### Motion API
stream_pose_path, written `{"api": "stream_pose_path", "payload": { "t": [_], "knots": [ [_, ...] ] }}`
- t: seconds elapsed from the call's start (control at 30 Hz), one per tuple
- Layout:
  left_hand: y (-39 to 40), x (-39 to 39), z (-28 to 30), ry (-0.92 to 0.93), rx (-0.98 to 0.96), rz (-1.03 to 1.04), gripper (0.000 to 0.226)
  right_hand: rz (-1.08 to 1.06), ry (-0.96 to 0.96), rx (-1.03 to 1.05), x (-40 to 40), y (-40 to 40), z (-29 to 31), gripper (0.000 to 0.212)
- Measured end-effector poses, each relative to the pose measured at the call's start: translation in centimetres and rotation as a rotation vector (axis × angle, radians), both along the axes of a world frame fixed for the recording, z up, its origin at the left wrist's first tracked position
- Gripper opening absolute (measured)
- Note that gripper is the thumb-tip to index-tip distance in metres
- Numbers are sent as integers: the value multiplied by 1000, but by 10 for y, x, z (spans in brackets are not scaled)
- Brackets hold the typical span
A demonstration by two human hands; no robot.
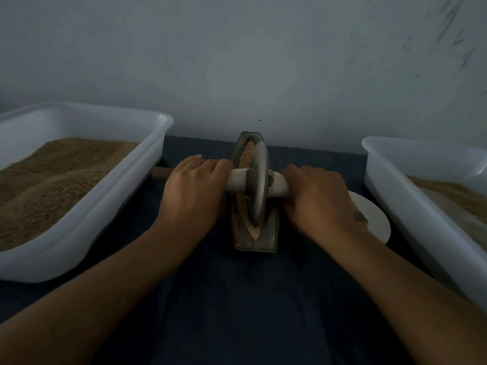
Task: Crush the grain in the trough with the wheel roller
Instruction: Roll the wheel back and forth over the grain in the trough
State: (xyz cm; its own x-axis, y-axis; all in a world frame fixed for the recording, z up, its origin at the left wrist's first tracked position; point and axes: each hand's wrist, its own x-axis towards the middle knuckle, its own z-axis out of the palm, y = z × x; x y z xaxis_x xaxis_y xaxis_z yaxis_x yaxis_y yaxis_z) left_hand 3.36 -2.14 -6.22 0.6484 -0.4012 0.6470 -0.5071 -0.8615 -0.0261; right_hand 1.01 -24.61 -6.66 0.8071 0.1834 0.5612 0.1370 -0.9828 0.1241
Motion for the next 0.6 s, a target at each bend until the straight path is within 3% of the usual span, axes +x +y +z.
{"api": "stream_pose_path", "payload": {
  "t": [0.27,0.43,0.6],
  "knots": [
    [-10,54,0,114,181,104,32,-121,40,-147,56,-2,4,22],
    [-24,86,11,146,225,168,26,-149,232,14,91,-7,13,18],
    [-29,108,15,154,245,186,23,-201,370,40,114,-9,22,27]
  ]
}}
